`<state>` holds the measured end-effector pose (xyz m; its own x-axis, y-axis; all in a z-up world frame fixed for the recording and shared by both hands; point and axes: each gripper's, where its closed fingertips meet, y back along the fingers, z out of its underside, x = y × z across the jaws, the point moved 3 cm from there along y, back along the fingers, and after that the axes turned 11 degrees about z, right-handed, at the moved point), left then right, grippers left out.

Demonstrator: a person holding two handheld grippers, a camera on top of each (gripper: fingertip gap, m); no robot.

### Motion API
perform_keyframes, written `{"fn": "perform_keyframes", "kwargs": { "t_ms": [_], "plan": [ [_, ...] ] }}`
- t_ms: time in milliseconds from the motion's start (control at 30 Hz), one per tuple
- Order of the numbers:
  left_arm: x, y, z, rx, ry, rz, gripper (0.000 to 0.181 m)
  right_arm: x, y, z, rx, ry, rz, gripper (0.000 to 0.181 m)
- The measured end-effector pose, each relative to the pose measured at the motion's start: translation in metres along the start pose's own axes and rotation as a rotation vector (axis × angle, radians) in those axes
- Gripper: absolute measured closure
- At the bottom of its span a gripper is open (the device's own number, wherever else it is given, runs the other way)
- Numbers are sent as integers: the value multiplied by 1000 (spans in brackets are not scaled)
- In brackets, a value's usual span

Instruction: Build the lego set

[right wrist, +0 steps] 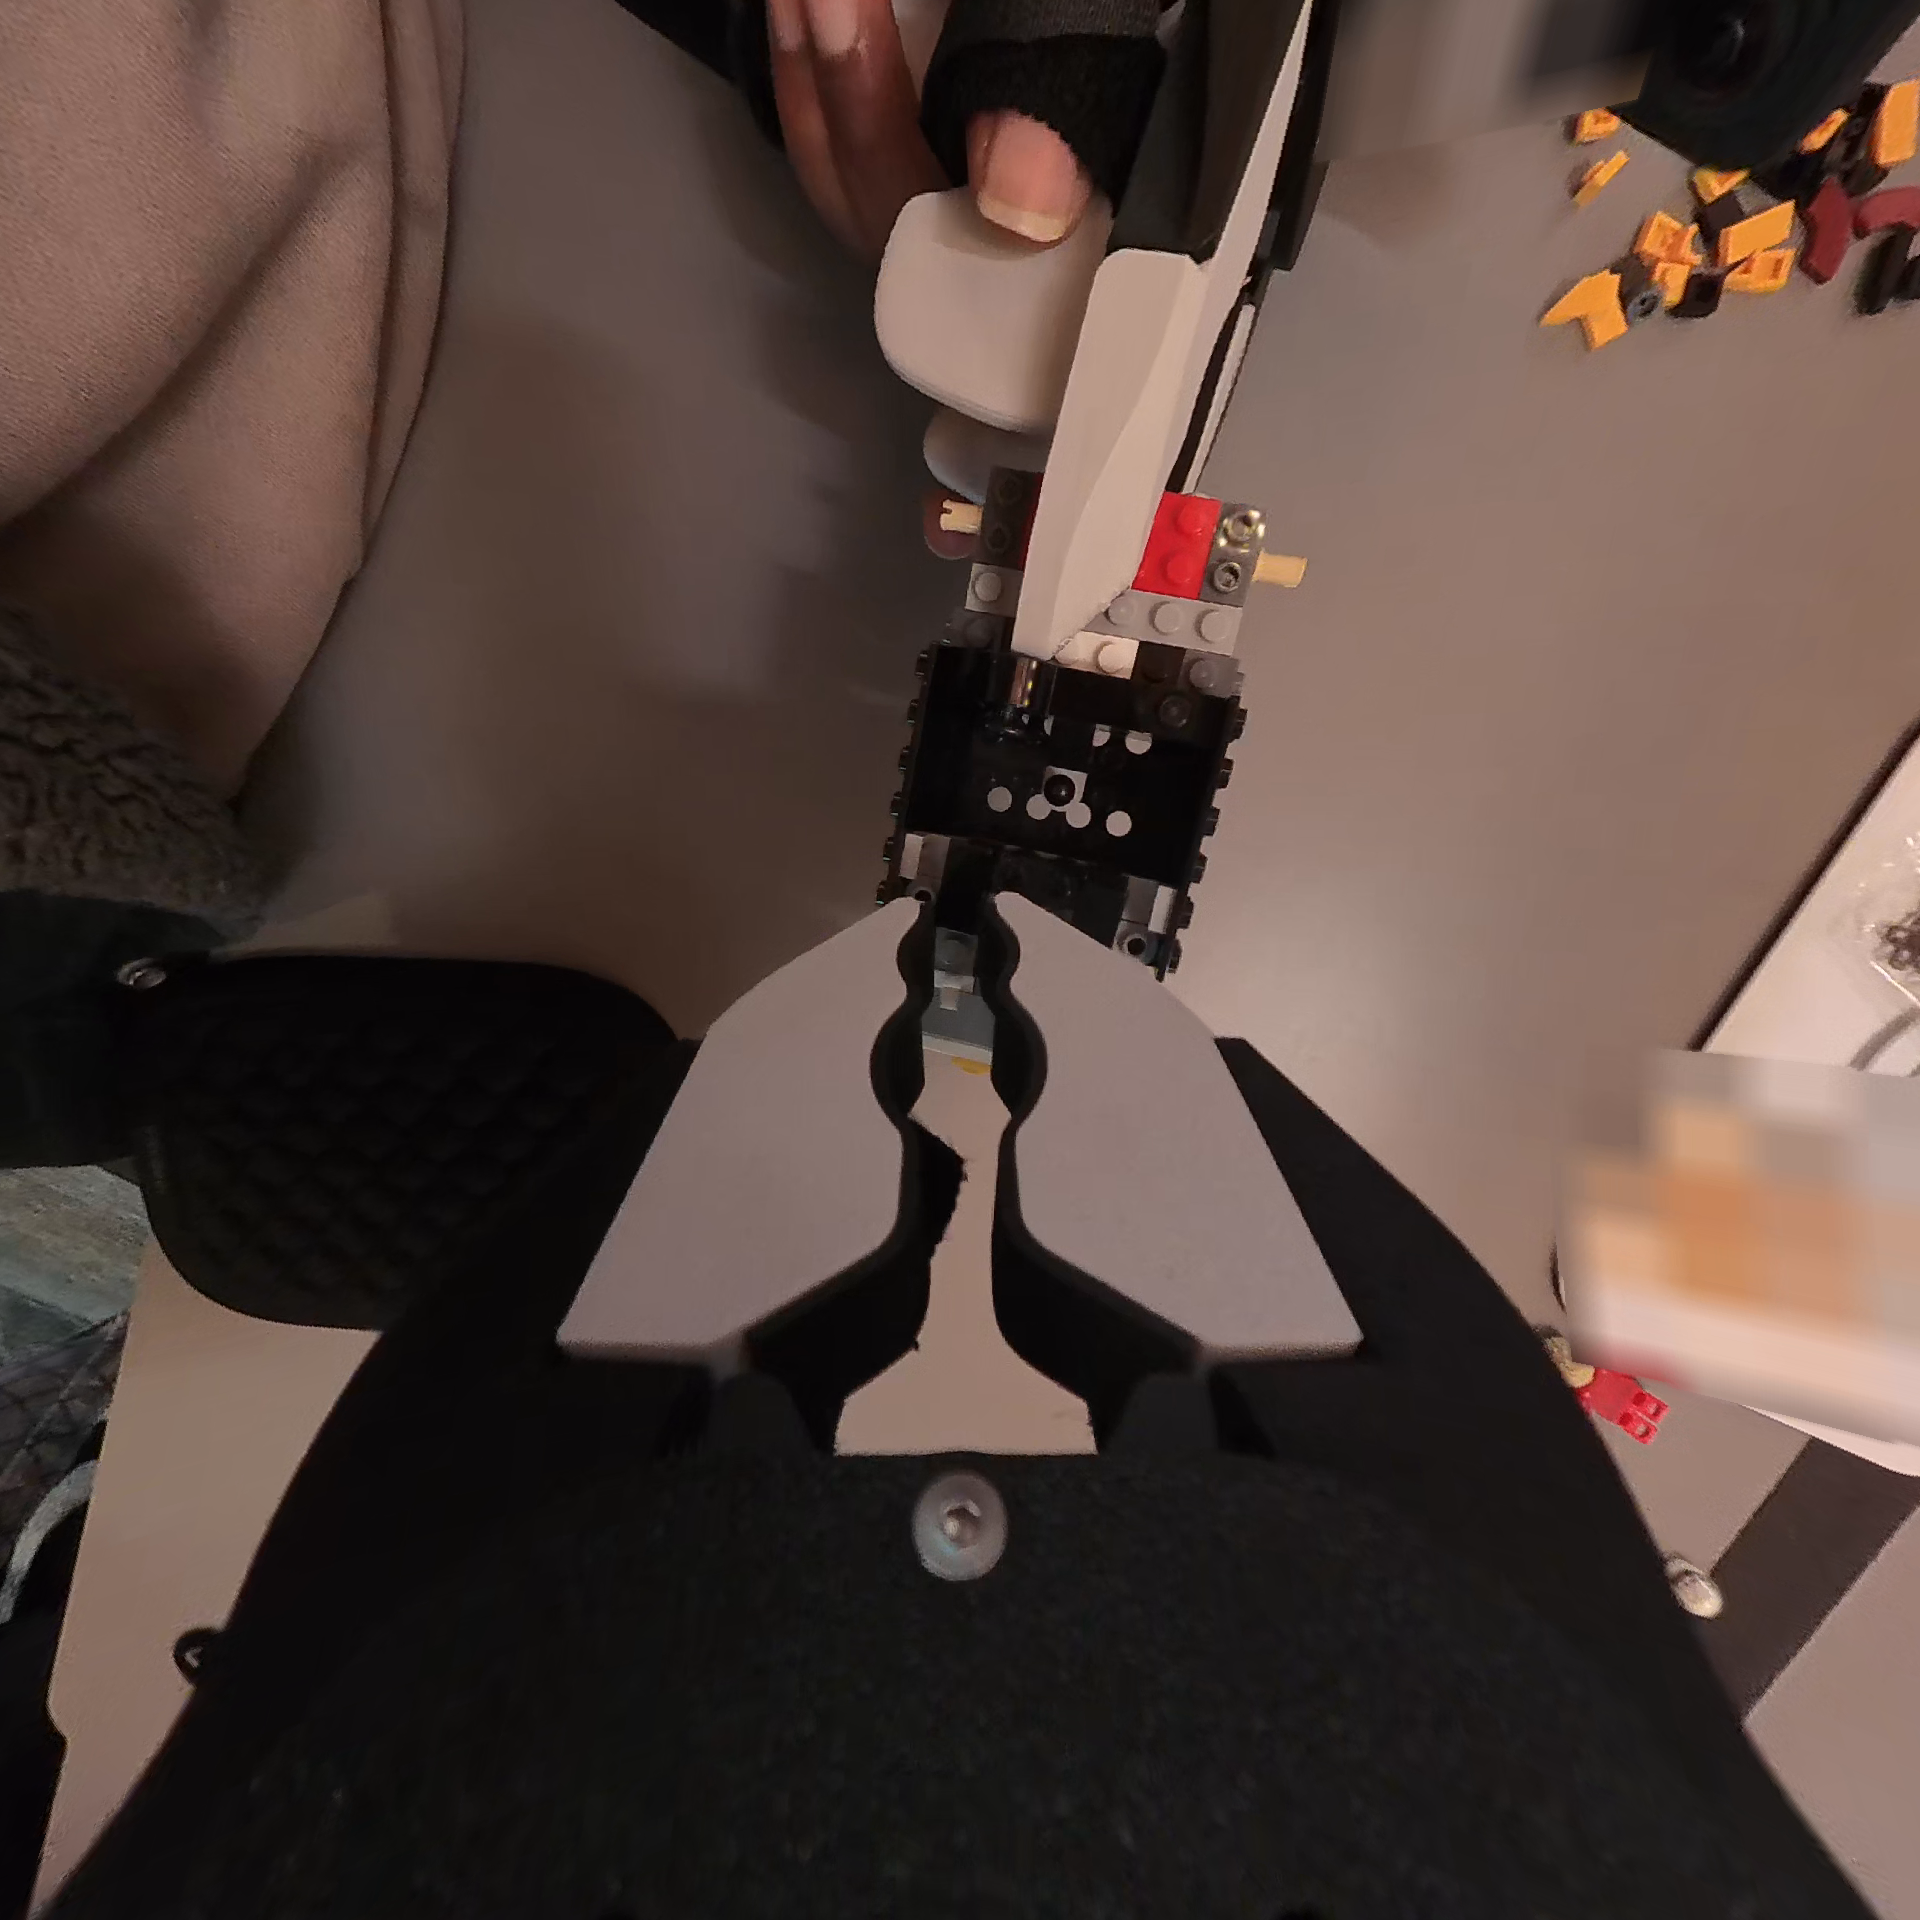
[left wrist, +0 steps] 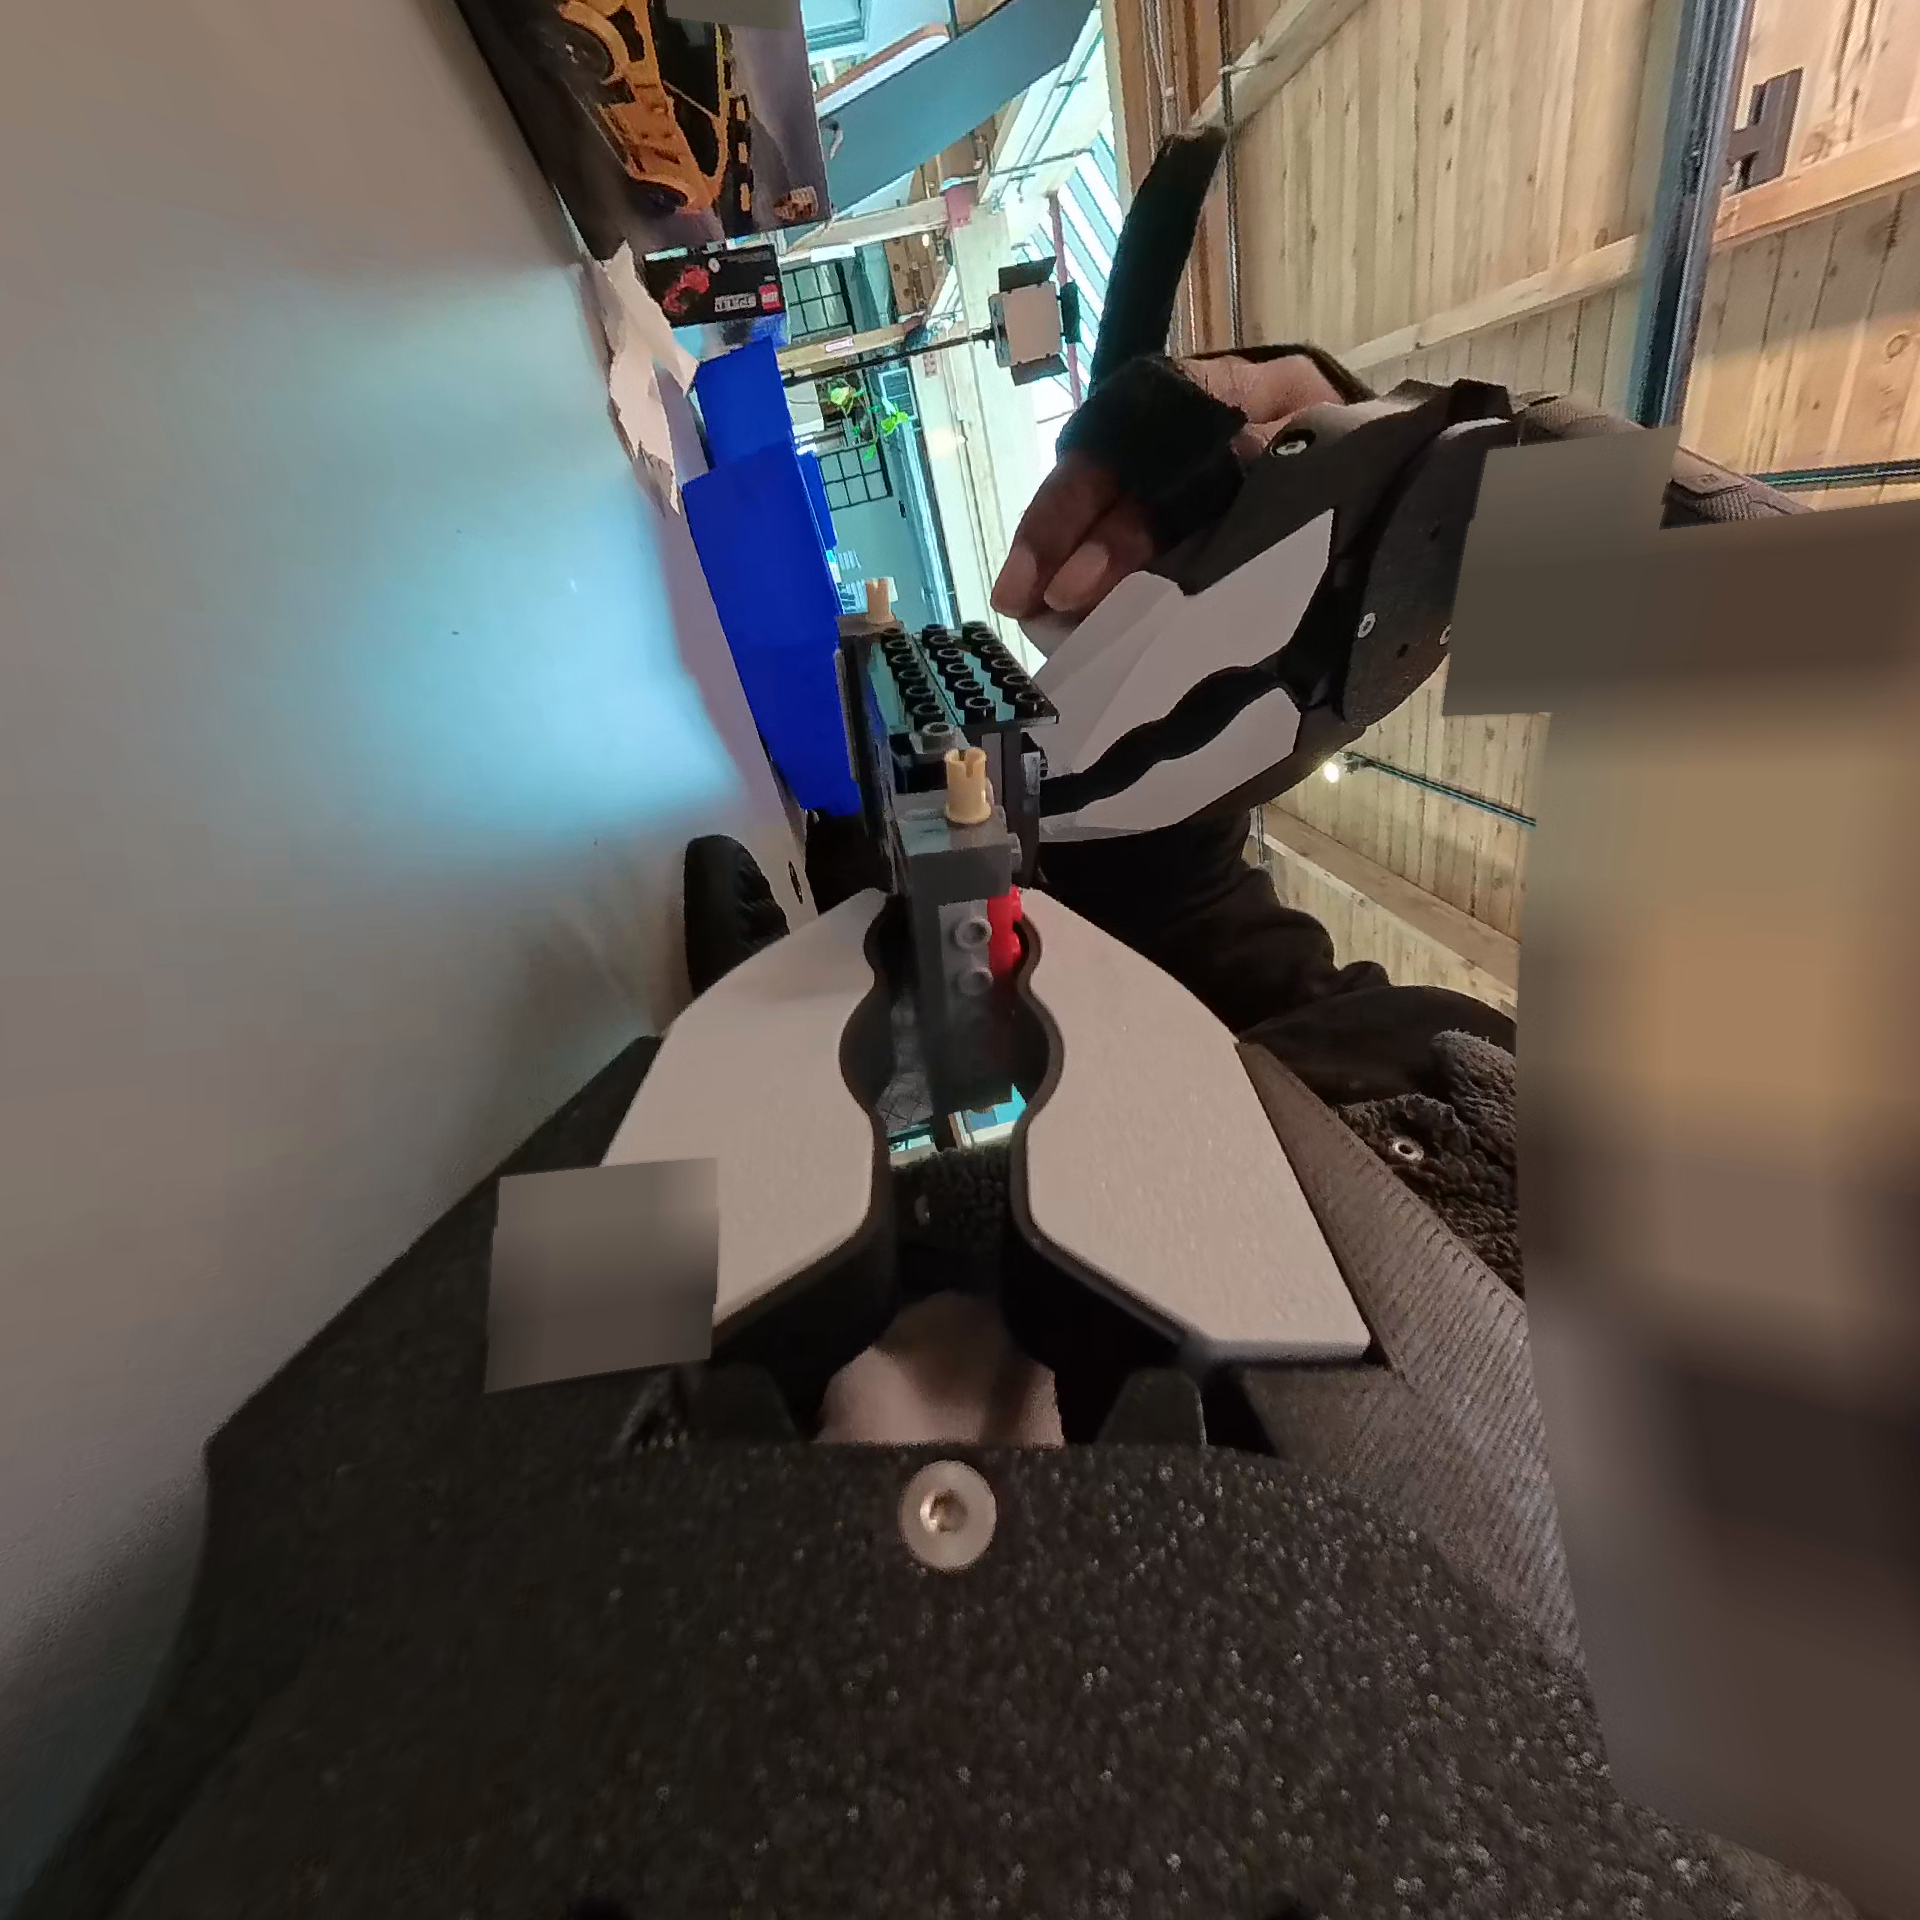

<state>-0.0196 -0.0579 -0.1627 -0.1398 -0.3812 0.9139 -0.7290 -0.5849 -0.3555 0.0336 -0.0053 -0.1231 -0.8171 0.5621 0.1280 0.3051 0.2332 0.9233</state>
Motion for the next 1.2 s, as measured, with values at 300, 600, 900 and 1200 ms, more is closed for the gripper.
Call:
{"fn": "perform_keyframes", "kwargs": {
  "t_ms": [300, 600, 900, 1200],
  "plan": [
    [2, 0, -1, 3, -9, 10, 164, 12, 26, 9, 306, -400, 1, 144],
    [1, -3, 2, -26, -28, 12, 164, 12, -7, 49, 892, -1281, -309, 125],
    [-1, -6, 7, -69, -83, -31, 163, 6, -20, 25, 890, -1285, -364, 121],
    [2, -8, 10, -108, -158, -52, 164, 3, -22, 24, 886, -1236, -340, 140]
  ]
}}
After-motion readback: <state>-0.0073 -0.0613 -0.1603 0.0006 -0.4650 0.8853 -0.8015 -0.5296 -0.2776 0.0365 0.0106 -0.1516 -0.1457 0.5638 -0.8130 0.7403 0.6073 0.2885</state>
